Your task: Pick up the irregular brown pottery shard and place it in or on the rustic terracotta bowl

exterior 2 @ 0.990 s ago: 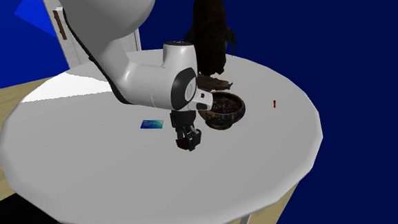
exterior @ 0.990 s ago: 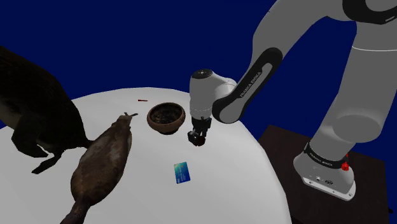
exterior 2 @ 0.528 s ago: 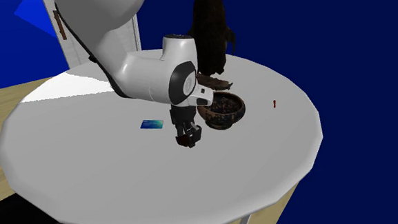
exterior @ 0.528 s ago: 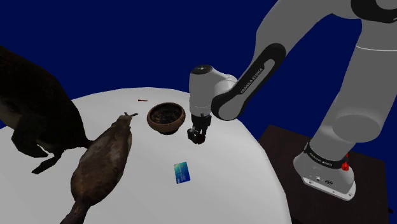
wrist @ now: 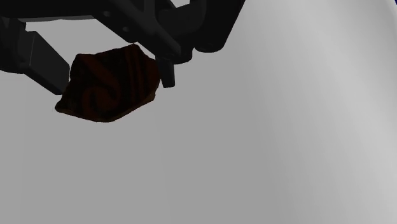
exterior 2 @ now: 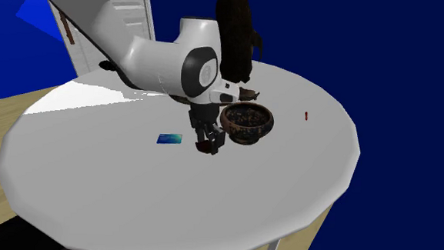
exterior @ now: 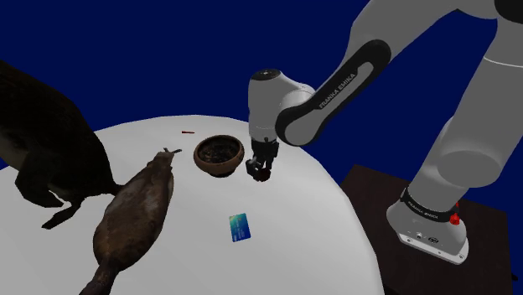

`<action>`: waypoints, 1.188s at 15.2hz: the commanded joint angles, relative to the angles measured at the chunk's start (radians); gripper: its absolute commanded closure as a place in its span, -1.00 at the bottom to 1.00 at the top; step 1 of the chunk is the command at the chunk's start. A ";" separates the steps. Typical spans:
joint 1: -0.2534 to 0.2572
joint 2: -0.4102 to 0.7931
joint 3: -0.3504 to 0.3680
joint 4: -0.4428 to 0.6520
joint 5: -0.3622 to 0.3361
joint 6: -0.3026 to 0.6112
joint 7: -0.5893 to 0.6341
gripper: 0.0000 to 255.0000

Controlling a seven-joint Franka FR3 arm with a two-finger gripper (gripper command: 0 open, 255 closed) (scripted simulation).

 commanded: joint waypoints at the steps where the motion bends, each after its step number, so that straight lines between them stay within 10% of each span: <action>1: -0.001 -0.027 0.004 0.005 0.024 -0.029 -0.017 1.00; 18: 0.003 -0.189 -0.007 0.096 0.131 -0.264 -0.099 1.00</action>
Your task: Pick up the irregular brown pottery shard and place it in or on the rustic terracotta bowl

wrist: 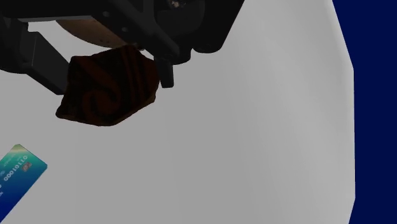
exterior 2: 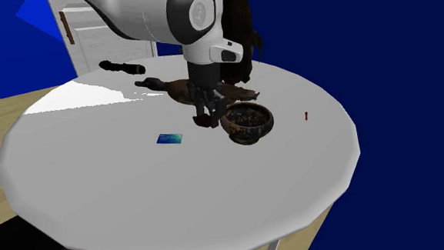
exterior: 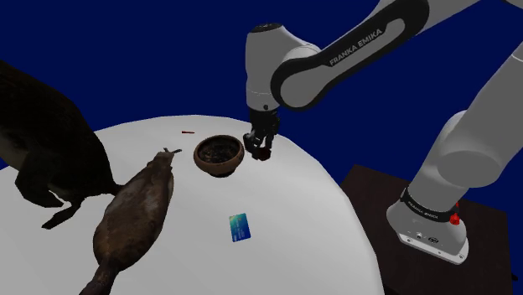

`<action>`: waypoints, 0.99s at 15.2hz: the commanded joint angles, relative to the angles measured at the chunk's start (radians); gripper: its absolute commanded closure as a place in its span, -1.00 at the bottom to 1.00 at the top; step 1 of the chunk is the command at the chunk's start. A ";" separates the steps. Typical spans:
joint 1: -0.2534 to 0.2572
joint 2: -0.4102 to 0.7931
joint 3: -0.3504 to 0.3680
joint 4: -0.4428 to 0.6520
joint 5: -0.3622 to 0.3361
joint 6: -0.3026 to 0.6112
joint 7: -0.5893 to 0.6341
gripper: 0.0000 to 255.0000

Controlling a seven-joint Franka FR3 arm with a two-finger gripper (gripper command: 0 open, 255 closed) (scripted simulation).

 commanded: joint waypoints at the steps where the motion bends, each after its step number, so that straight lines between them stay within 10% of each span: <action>1: 0.001 -0.016 -0.002 0.013 0.008 -0.028 -0.006 1.00; 15: 0.016 0.461 -0.031 0.615 -0.226 -0.202 0.066 1.00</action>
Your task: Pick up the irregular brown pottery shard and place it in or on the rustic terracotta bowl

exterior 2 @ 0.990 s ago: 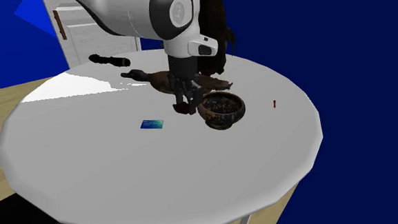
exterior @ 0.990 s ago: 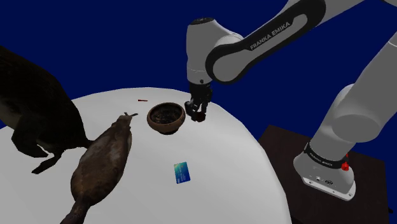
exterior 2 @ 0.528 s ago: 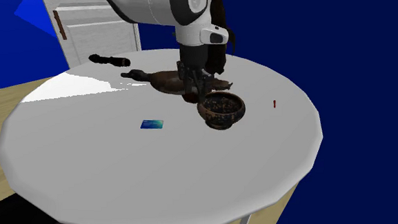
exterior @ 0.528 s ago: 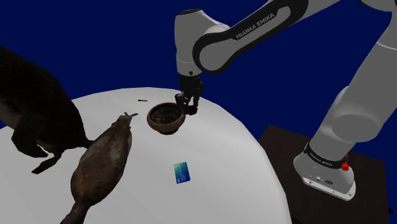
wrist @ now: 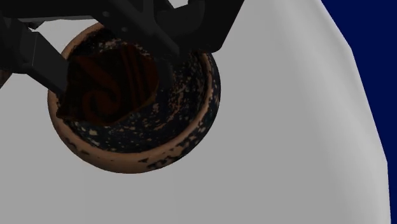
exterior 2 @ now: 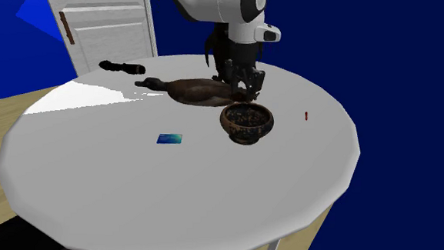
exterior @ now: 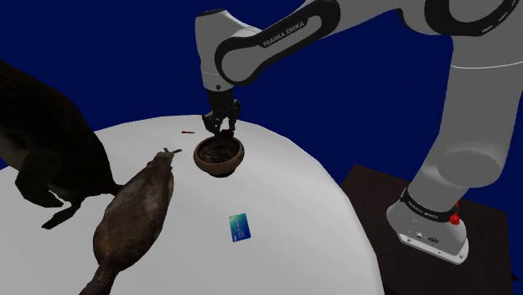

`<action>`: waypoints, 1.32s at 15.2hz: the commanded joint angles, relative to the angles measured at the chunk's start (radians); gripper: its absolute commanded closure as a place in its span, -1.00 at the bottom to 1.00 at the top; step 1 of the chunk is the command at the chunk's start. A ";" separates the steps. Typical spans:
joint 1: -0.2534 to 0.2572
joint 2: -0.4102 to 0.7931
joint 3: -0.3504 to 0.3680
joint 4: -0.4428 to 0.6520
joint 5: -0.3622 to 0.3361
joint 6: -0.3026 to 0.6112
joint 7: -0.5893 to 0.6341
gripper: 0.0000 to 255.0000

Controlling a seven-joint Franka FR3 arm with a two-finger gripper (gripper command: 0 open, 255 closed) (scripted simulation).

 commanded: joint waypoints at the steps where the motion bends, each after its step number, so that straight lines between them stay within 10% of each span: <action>1: 0.019 0.081 -0.009 0.122 -0.031 -0.048 0.005 1.00; 20: 0.044 0.219 -0.041 0.124 -0.090 0.079 0.031 1.00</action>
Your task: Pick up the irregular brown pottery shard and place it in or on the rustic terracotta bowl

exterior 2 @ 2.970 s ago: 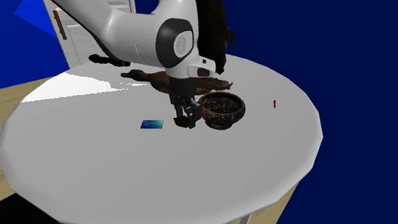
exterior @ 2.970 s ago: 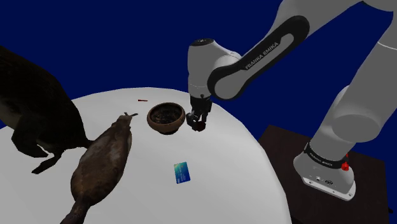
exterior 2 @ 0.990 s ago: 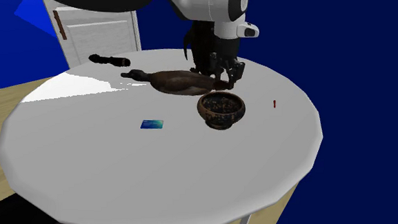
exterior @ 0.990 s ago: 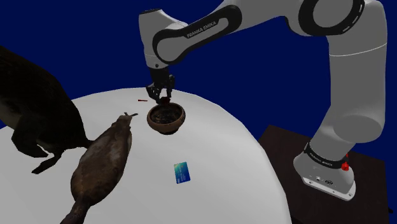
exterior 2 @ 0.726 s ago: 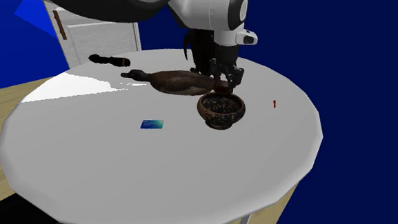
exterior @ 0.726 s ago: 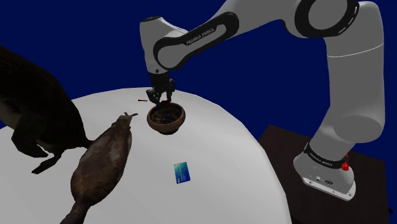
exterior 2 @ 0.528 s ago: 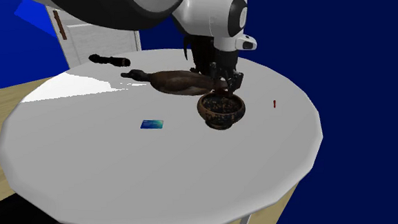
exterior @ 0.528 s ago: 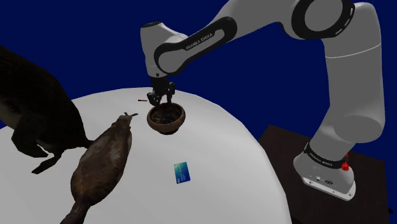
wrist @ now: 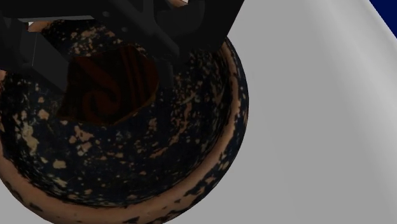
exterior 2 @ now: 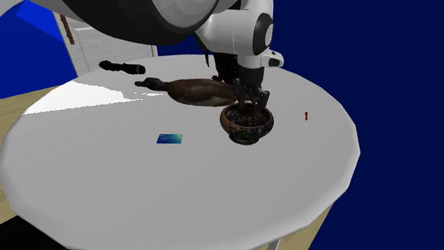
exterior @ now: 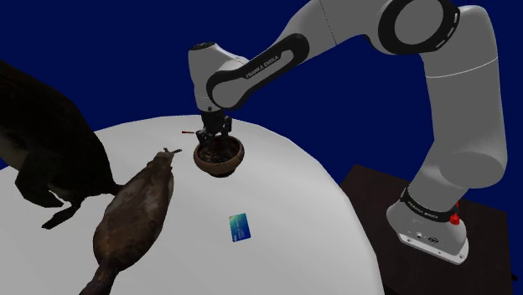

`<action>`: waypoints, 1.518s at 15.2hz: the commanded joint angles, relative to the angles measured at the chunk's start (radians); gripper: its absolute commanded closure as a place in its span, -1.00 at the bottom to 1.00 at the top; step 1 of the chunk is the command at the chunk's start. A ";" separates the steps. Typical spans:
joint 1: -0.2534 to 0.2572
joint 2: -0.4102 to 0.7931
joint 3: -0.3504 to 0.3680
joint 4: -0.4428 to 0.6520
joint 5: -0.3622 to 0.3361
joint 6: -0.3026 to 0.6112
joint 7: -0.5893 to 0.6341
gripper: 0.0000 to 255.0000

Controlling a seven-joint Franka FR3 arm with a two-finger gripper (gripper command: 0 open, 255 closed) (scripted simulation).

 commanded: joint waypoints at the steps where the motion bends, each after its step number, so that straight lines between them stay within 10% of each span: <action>1: -0.001 0.000 0.000 -0.001 0.000 0.002 0.000 1.00; 5: 0.000 0.000 0.000 -0.001 0.000 0.002 0.000 1.00; 6: 0.000 0.000 0.000 -0.001 0.000 0.002 0.000 -1.00; 23: -0.009 -0.058 0.016 0.042 0.029 -0.095 -0.018 -1.00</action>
